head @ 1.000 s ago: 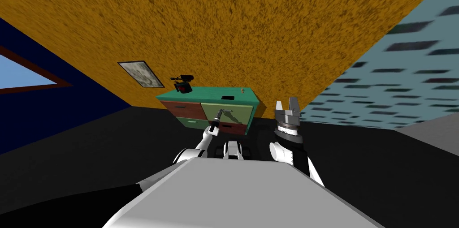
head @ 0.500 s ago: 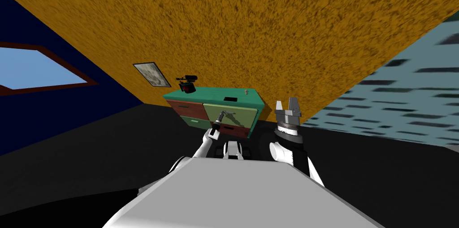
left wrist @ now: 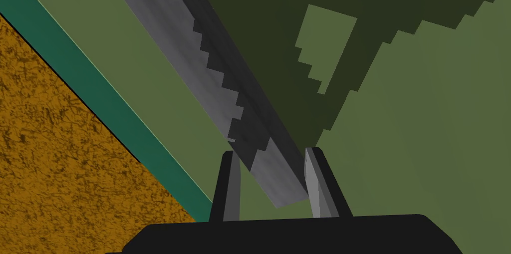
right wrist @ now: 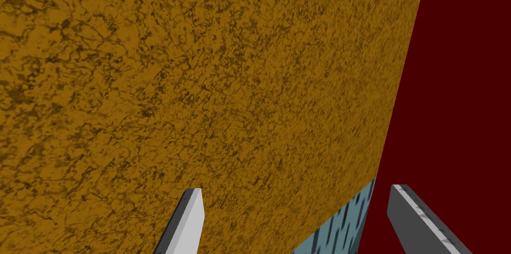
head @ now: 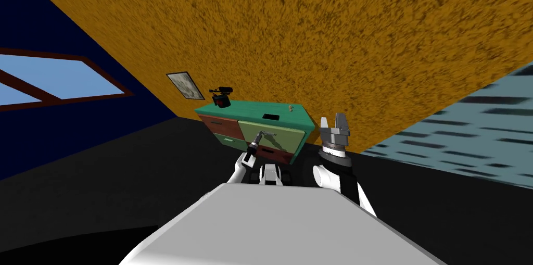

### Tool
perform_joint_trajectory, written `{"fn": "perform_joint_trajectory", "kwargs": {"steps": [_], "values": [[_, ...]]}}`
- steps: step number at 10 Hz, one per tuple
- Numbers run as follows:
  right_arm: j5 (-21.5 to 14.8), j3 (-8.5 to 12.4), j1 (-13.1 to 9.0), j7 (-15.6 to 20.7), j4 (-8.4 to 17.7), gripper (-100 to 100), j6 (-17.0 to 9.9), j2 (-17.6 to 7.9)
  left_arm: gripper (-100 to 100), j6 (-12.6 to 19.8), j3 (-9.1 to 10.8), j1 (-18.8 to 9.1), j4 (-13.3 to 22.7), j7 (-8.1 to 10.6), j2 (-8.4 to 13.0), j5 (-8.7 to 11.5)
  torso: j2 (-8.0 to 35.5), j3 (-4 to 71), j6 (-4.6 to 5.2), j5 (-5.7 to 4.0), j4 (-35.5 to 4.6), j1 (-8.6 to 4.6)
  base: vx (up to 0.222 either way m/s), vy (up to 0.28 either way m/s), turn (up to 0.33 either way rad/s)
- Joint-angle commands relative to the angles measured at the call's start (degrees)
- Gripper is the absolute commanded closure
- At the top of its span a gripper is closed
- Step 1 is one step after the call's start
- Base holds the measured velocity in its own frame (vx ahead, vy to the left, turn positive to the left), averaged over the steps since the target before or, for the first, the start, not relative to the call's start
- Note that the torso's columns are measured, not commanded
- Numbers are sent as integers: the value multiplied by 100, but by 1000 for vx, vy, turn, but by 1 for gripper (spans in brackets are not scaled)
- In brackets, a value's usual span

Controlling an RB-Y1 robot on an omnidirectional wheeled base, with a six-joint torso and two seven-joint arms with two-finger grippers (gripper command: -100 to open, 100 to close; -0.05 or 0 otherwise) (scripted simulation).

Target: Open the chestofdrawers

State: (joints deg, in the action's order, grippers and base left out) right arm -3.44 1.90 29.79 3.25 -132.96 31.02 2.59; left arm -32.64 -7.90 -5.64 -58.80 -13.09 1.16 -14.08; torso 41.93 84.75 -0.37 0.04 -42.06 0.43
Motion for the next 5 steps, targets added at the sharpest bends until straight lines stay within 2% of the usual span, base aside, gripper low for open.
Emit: {"fn": "perform_joint_trajectory", "kwargs": {"steps": [1,2,3,4,5], "values": [[0,-1,-1,0,0,0,0,0,100,86,-392,430,-412,69,58,-60,-4,2,1,0,8,0,98,-16,236],[0,0,0,0,0,0,0,0,100,86,-401,559,-508,69,58,-60,-8,5,2,0,6,-2,81,-15,144],[0,0,-1,0,0,0,0,0,100,152,-682,742,-771,127,76,-110,-8,4,13,2,12,-6,97,-10,216],[0,0,0,0,0,0,0,0,100,152,-710,906,-909,127,76,-110,-9,5,19,2,14,-15,87,-15,143],[0,0,-1,0,0,0,0,0,100,219,-963,1055,-1127,184,93,-160,-5,3,24,0,12,-22,99,-9,252]]}}
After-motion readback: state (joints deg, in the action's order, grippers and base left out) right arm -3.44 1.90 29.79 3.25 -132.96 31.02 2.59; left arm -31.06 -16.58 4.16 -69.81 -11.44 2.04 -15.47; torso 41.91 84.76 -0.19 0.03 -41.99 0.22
